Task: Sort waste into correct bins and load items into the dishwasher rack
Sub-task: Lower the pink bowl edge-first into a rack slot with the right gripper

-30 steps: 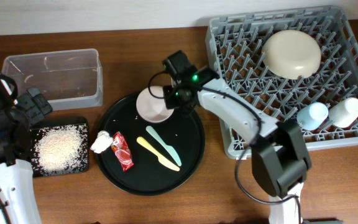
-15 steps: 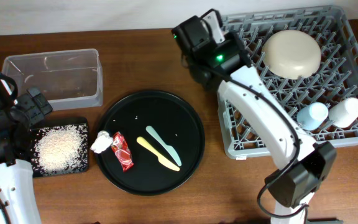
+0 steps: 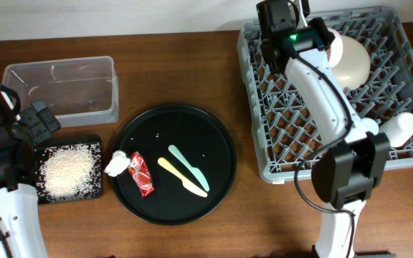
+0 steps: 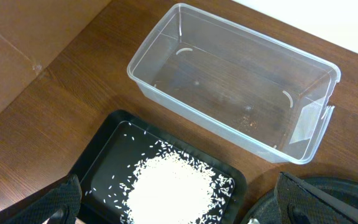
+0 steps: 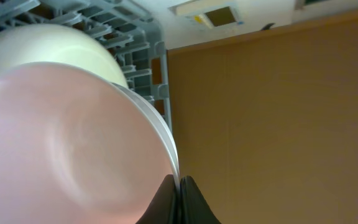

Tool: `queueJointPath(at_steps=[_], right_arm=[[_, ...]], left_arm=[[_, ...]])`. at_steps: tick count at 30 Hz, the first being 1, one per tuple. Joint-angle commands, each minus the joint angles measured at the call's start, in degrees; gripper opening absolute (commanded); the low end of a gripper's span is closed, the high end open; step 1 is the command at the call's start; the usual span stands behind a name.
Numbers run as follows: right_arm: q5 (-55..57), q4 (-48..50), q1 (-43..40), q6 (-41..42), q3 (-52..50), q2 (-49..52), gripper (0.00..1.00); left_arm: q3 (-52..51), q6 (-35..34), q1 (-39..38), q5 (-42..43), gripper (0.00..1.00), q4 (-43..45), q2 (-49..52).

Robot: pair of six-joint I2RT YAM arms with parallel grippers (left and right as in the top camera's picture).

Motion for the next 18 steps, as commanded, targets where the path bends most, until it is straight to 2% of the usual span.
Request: queueJointPath(at_steps=[1,8,18], right_arm=[[3.2,1.3,-0.1,-2.1,0.4,4.1,0.04],[5.0,3.8,-0.1,-2.7,0.4,10.2,0.04],[4.7,4.8,2.3,-2.7,0.4,10.6,0.04]], left_arm=[[0.3,-0.7,0.3,0.6,0.99,0.1,-1.0],[0.3,-0.7,0.3,0.6,0.99,0.1,-1.0],[0.3,-0.7,0.3,0.6,0.99,0.1,-1.0]])
